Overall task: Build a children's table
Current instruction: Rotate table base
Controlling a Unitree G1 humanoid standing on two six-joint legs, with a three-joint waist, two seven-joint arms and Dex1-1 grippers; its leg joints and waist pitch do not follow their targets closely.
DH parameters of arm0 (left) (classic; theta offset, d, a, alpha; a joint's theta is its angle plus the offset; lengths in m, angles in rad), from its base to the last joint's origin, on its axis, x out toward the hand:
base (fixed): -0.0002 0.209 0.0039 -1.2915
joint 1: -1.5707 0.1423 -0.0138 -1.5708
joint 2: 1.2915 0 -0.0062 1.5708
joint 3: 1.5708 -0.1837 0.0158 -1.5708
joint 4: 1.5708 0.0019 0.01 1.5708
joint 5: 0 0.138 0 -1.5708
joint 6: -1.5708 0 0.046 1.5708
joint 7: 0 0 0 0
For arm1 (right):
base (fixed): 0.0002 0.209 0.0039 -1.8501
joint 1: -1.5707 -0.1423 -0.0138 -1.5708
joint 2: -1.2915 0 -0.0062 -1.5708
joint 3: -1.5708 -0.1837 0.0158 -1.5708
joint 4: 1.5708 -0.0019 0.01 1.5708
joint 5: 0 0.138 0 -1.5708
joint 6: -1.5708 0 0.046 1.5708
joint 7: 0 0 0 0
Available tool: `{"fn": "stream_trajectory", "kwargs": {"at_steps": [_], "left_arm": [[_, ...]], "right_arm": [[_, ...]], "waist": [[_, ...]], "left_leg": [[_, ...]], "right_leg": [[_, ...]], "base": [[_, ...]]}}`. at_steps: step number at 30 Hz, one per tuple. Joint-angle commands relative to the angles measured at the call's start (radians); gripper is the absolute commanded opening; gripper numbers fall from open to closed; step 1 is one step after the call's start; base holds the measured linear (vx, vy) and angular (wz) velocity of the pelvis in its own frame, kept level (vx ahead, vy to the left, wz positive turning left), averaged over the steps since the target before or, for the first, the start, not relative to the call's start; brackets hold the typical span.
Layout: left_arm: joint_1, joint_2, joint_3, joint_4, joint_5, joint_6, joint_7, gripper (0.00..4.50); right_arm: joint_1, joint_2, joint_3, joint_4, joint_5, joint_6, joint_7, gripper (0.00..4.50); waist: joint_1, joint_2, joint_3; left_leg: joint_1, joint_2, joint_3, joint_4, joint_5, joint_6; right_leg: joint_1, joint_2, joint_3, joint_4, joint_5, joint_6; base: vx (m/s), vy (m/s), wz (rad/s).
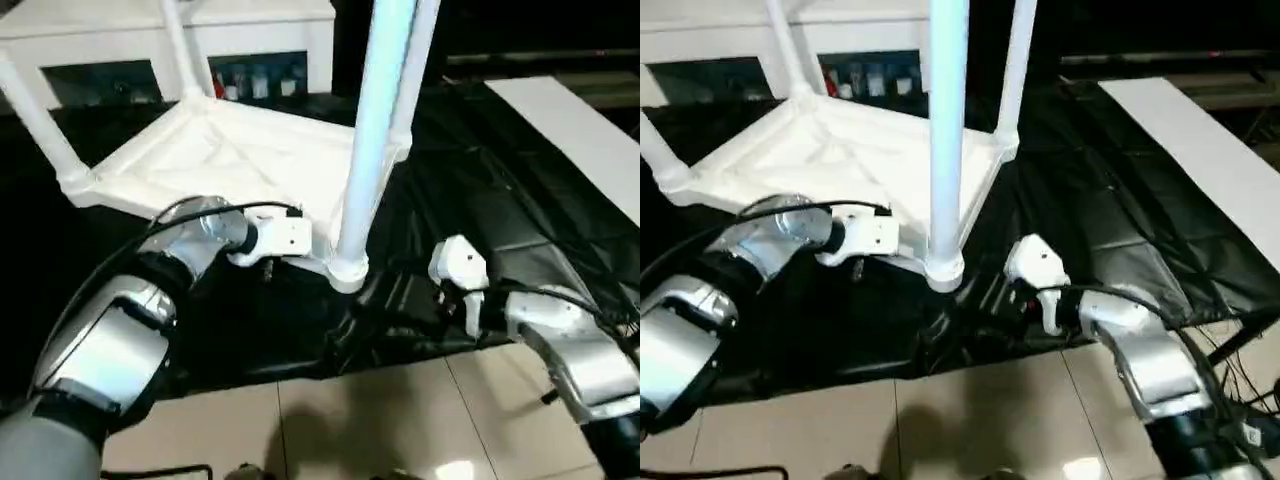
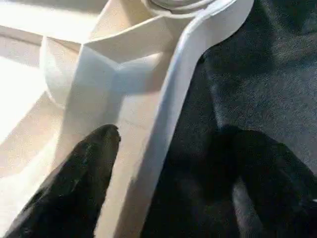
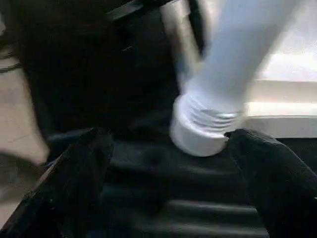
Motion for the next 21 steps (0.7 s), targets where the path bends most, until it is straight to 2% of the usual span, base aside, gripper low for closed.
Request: {"fn": "stream_trajectory", "kwargs": {"at_steps": [1,4,7,9,10,12,14,17,19,20,21], "left_arm": [[-0.019,-0.008,-0.018,0.017,0.021,-0.013,0.007,3.81],[-0.031,-0.017,-0.028,0.044,0.037,-0.023,-0.018,3.48],[-0.040,-0.031,-0.032,0.073,0.045,-0.048,-0.061,3.45],[-0.040,-0.035,-0.034,0.080,0.049,-0.051,-0.076,3.05],[-0.040,-0.038,-0.034,0.084,0.050,-0.051,-0.077,3.07],[-0.042,-0.043,-0.033,0.097,0.054,-0.056,-0.078,3.06],[-0.042,-0.045,-0.034,0.100,0.056,-0.055,-0.089,2.67],[-0.042,-0.046,-0.038,0.109,0.063,-0.051,-0.111,2.63],[-0.042,-0.044,-0.038,0.112,0.065,-0.043,-0.142,2.51],[-0.042,-0.042,-0.042,0.111,0.069,-0.040,-0.158,2.27],[-0.042,-0.041,-0.044,0.111,0.071,-0.038,-0.165,2.27]], "right_arm": [[0.007,-0.012,0.011,-0.035,0.005,0.017,0.016,4.18],[0.012,-0.020,0.016,-0.061,0.007,0.042,0.017,4.18],[0.015,-0.034,0.021,-0.097,0.020,0.084,0.017,4.18],[0.015,-0.035,0.022,-0.103,0.021,0.091,0.020,4.18],[0.016,-0.036,0.023,-0.104,0.020,0.093,0.021,4.18],[0.015,-0.039,0.025,-0.103,0.010,0.092,0.020,4.18],[0.014,-0.038,0.025,-0.100,0.007,0.091,0.019,4.18],[0.013,-0.041,0.028,-0.103,0.007,0.095,0.016,4.18],[0.012,-0.043,0.031,-0.103,0.008,0.096,0.014,4.18],[0.011,-0.042,0.032,-0.101,0.007,0.093,0.013,4.18],[0.010,-0.042,0.032,-0.101,0.007,0.092,0.012,4.18]], "waist": [[0.004,0.000,-0.079],[0.006,0.000,-0.080],[0.007,-0.002,-0.082],[0.007,-0.001,-0.082],[0.007,-0.001,-0.083],[0.007,-0.002,-0.082],[0.007,-0.003,-0.081],[0.008,-0.003,-0.080],[0.009,-0.003,-0.078],[0.009,-0.003,-0.079],[0.008,-0.001,-0.079]], "left_leg": [[0.011,0.051,-0.023,-0.072,-0.128,0.076],[0.011,0.052,-0.025,-0.073,-0.121,0.070],[0.010,0.050,-0.025,-0.071,-0.106,0.074],[0.009,0.051,-0.025,-0.071,-0.100,0.078],[0.010,0.052,-0.025,-0.070,-0.102,0.079],[0.009,0.051,-0.025,-0.070,-0.106,0.080],[0.010,0.052,-0.025,-0.071,-0.112,0.078],[0.010,0.052,-0.025,-0.072,-0.114,0.075],[0.011,0.052,-0.025,-0.073,-0.119,0.072],[0.011,0.052,-0.025,-0.073,-0.120,0.070],[0.011,0.052,-0.025,-0.073,-0.119,0.069]], "right_leg": [[0.065,-0.085,0.048,-0.072,-0.017,-0.272],[0.066,-0.087,0.049,-0.071,-0.010,-0.271],[0.068,-0.086,0.049,-0.069,0.020,-0.273],[0.069,-0.088,0.049,-0.066,0.040,-0.279],[0.068,-0.089,0.049,-0.066,0.042,-0.281],[0.069,-0.089,0.048,-0.067,0.034,-0.284],[0.068,-0.089,0.048,-0.069,0.016,-0.282],[0.068,-0.089,0.048,-0.070,-0.005,-0.277],[0.067,-0.089,0.048,-0.072,-0.017,-0.274],[0.067,-0.090,0.049,-0.072,-0.021,-0.274],[0.068,-0.089,0.049,-0.072,-0.016,-0.274]], "base": [[0.000,0.000,0.00],[0.000,0.000,0.00],[0.000,0.000,0.00],[0.000,0.000,0.00],[0.000,0.000,0.00],[0.000,0.000,0.00],[0.000,0.000,0.00],[0.000,0.000,0.00],[0.000,0.000,0.00],[0.000,0.000,0.00],[0.000,0.000,0.00]]}}
